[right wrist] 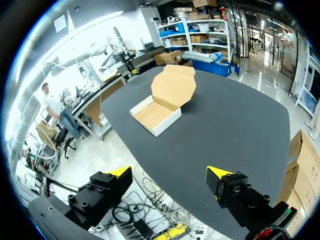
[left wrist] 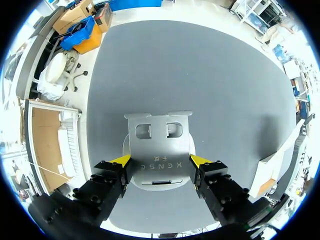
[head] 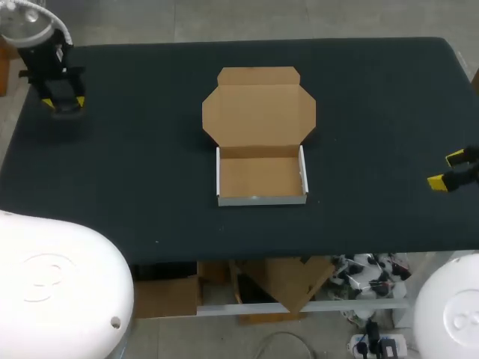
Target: Assemble the packaging by folding the flat box into shape, placing the metal phone stand inside, and closing the box properly
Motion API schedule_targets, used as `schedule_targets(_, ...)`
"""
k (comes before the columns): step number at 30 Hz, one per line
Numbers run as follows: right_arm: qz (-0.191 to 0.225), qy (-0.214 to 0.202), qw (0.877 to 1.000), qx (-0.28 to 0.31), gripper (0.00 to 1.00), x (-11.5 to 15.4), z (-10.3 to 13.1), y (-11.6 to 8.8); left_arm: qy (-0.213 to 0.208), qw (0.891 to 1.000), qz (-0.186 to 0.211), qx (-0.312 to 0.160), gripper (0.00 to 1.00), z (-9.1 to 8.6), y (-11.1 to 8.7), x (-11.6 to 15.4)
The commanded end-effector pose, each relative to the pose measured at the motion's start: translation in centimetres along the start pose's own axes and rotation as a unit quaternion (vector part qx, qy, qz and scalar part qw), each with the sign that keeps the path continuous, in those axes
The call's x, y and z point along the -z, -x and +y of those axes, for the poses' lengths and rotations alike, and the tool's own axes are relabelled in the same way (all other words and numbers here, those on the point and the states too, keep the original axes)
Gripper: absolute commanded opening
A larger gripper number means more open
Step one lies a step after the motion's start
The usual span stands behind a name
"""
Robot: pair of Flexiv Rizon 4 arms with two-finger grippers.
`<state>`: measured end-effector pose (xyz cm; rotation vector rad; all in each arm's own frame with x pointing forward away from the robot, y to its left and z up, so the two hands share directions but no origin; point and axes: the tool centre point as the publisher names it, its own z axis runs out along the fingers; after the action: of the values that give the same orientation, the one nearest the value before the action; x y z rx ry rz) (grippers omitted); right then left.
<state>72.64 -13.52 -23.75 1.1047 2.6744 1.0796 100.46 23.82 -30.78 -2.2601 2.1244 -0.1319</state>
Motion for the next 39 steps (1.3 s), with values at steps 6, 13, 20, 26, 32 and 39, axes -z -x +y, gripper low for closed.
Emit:
schedule_targets(6, 0.060, -0.079, 0.987, 0.128, 1.00, -0.2, -1.0, -0.7, -0.045, 0.999, -0.011, -0.003, 0.00, 3.2, -1.1, 1.1)
schedule_targets(13, 0.048, -0.102, 0.984, 0.137, 1.00, -1.1, -1.6, -0.6, -0.050, 0.999, -0.016, -0.002, 0.00, 4.8, -1.9, 1.8)
schedule_targets(20, 0.003, -0.100, 0.988, 0.116, 1.00, -3.1, -1.6, 0.2, -0.052, 0.998, -0.018, 0.002, 0.00, 6.3, -2.4, 1.9)
schedule_targets(26, 0.014, -0.084, 0.990, 0.111, 1.00, -5.4, -1.2, 0.5, -0.053, 0.998, -0.025, 0.006, 0.00, 7.4, -2.4, 1.9)
schedule_targets(32, 0.027, -0.073, 0.990, 0.117, 1.00, -7.4, -0.1, 0.5, -0.053, 0.998, -0.027, 0.012, 0.00, 8.1, -2.3, 2.1)
schedule_targets(39, 0.037, -0.067, 0.989, 0.123, 1.00, -8.9, 1.0, 0.6, -0.053, 0.998, -0.025, 0.017, 0.00, 8.7, -2.1, 2.3)
